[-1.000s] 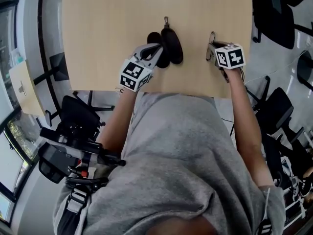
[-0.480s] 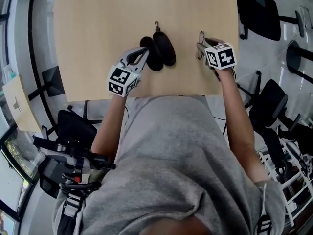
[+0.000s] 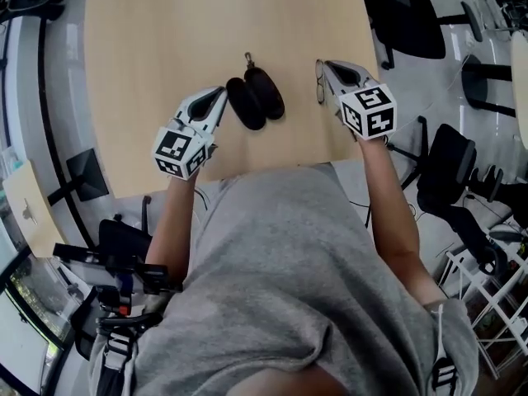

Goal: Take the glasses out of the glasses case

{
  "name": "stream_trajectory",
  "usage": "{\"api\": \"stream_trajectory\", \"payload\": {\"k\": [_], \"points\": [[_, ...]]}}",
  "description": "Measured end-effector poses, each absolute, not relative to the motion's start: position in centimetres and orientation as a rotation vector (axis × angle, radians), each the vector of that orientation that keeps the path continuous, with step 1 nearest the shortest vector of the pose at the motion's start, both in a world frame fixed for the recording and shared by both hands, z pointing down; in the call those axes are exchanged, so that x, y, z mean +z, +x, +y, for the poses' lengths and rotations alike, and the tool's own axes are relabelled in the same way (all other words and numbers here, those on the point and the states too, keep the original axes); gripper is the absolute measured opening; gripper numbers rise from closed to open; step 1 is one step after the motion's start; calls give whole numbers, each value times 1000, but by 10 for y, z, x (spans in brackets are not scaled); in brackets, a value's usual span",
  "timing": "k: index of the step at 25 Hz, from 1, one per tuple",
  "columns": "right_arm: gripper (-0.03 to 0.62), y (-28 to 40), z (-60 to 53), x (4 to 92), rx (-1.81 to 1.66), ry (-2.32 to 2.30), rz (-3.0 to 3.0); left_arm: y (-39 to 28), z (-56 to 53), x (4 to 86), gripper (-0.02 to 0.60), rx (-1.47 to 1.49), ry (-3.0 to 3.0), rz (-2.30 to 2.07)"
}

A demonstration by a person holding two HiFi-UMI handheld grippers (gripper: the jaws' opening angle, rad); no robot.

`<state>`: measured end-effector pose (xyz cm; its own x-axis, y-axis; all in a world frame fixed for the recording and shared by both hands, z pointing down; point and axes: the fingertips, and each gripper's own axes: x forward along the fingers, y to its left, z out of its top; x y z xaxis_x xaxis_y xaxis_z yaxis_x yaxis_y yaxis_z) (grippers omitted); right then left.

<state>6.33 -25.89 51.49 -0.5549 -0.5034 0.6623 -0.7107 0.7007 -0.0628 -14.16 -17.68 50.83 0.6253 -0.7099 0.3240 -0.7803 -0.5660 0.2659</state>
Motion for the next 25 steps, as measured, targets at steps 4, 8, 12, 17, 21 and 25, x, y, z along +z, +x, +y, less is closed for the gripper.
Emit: {"api": "stream_trajectory", "payload": {"k": [4,8,12,17,21,25], "points": [[8,59,-244,464,384,969,-2427,-141,-184,461,8,152,2574,-1193],[8,63,-231,417,347,1035,-2564,-139,-190,409,8,56,2679,-1210],[8,70,-203,362,246,1106,-2644,-144,-174,351,8,-22,2778,-1241],[8,85,-151,303,111,1130,-2736,-137,-133,294,8,-76,2857,-1305],[8,118,-109,266,30,1129,-2790,-104,-104,266,8,-82,2906,-1340],[8,141,-59,253,-26,1121,-2812,-76,-69,260,7,-84,2926,-1352]]}}
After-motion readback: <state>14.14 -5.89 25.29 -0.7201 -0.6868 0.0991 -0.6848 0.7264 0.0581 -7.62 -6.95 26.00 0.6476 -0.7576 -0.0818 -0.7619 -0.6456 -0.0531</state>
